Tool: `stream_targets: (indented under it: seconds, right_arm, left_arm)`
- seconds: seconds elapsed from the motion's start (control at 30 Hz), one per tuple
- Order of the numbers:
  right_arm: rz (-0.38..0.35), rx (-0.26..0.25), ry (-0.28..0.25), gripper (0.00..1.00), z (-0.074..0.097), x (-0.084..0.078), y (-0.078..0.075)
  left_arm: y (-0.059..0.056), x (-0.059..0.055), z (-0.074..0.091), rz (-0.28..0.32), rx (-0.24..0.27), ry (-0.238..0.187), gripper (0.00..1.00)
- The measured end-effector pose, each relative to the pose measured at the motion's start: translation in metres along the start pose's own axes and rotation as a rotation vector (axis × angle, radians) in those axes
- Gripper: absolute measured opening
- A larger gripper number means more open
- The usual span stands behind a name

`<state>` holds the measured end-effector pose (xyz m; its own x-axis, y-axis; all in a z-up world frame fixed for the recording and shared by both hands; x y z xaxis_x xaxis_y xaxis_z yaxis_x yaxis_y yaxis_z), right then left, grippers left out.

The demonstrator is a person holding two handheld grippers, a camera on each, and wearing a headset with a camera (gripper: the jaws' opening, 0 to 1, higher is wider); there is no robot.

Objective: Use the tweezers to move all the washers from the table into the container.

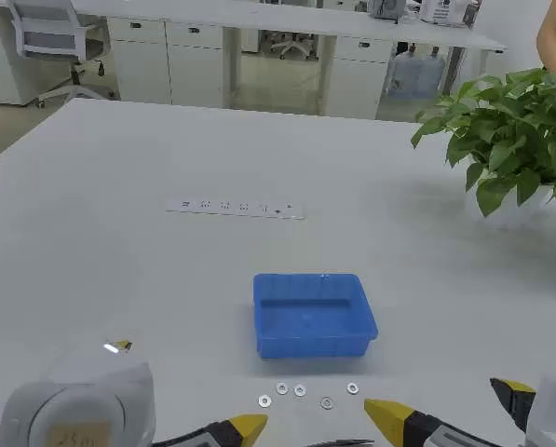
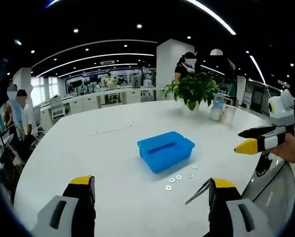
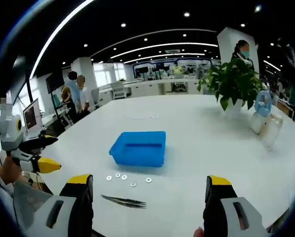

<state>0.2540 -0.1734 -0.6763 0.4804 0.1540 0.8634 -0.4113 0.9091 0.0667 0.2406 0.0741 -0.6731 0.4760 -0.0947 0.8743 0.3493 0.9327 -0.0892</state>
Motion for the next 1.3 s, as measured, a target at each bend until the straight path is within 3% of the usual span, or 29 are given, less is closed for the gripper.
stream_targets:
  seconds: [0.3, 0.83, 1.2, 1.27, 1.3]
  right_arm:
    - [0.005, 0.000, -0.003, 0.93, 0.000, 0.001, 0.001]
    - [-0.001, -0.006, -0.010, 0.93, 0.002, 0.003, -0.002]
    - [-0.021, 0.001, 0.014, 0.93, -0.002, -0.006, -0.002]
    - [-0.020, 0.004, 0.022, 0.93, -0.003, -0.007, -0.001]
    - [-0.021, 0.008, 0.028, 0.93, -0.003, -0.008, -0.001]
  left_arm:
    - [-0.001, 0.005, 0.002, 0.015, -0.011, -0.029, 0.99]
    - [-0.001, 0.001, 0.000, -0.014, -0.013, -0.005, 0.97]
    - [-0.019, -0.008, -0.012, -0.054, -0.138, 0.054, 0.78]
    - [-0.026, -0.010, -0.015, -0.070, -0.188, 0.075, 0.72]
    - [-0.026, -0.010, -0.016, -0.068, -0.182, 0.077, 0.70]
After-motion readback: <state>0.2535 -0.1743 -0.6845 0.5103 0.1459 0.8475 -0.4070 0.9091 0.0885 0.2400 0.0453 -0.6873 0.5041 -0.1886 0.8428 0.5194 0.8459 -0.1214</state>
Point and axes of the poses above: the centre of the closed fingertips' face, and the gripper's own axes: z roughly backward along the fingers, y roughly to its left, x roughly out of its top, the point moved 4 cm from there along z, roughly backward along the fingers, and after that the axes turned 5 degrees about z, right-handed, at the moved point
